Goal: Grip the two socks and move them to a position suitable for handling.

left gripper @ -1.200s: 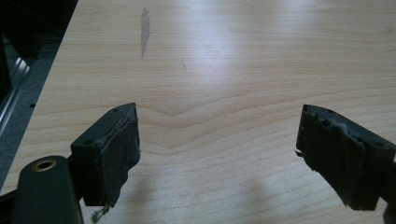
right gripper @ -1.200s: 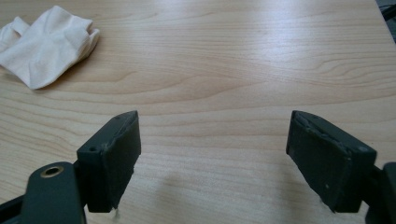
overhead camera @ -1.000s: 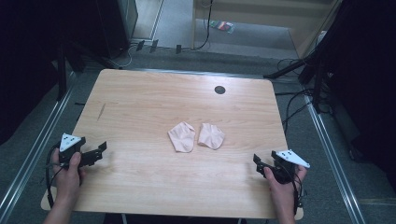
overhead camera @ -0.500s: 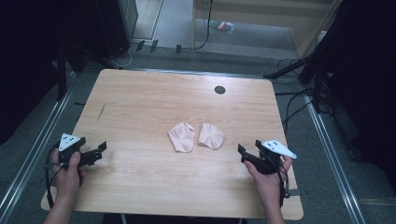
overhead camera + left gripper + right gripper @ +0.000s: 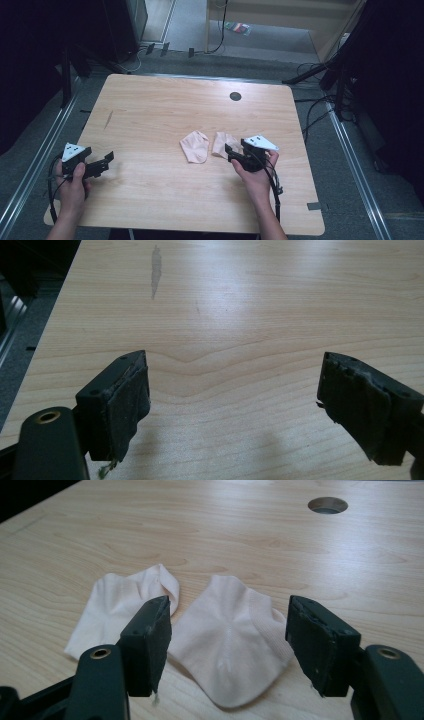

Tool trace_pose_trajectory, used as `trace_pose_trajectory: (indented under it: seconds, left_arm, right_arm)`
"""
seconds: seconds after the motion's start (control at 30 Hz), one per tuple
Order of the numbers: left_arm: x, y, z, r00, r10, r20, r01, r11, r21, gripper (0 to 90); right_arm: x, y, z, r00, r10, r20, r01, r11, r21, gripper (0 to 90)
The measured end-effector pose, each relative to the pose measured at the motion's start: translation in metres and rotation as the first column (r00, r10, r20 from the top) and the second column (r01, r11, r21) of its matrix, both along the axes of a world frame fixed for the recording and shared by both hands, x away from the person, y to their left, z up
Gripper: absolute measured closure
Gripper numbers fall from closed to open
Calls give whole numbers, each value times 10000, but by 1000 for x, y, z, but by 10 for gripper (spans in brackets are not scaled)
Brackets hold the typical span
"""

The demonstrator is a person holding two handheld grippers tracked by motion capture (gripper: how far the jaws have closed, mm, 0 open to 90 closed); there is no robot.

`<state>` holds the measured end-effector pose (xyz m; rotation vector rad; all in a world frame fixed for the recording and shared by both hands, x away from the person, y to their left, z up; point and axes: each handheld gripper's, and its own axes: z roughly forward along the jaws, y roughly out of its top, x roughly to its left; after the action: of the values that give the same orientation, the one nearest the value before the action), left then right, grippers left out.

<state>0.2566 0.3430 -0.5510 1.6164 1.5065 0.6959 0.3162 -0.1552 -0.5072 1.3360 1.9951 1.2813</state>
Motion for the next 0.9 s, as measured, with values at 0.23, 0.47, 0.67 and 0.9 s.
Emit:
trace_pose_trajectory:
  seconds: [0.23,0.47,0.67,0.9]
  left_arm:
    - [0,0,0,10000,11,3,-11,10000,-11,139]
    - [0,0,0,10000,22,-24,-22,10000,-3,139]
    - [1,-3,0,9999,37,-118,-34,9997,261,140]
    - [1,-3,0,9999,76,-94,-75,9999,145,140]
  right_arm:
    - [20,19,-18,9994,-137,-317,112,9969,-778,376]
    - [30,27,-40,9977,-274,-614,151,9814,-1911,406]
    - [27,30,-43,9985,-503,-235,421,9617,-2709,646]
    - [29,25,-42,9981,-609,-2,581,9532,-2969,834]
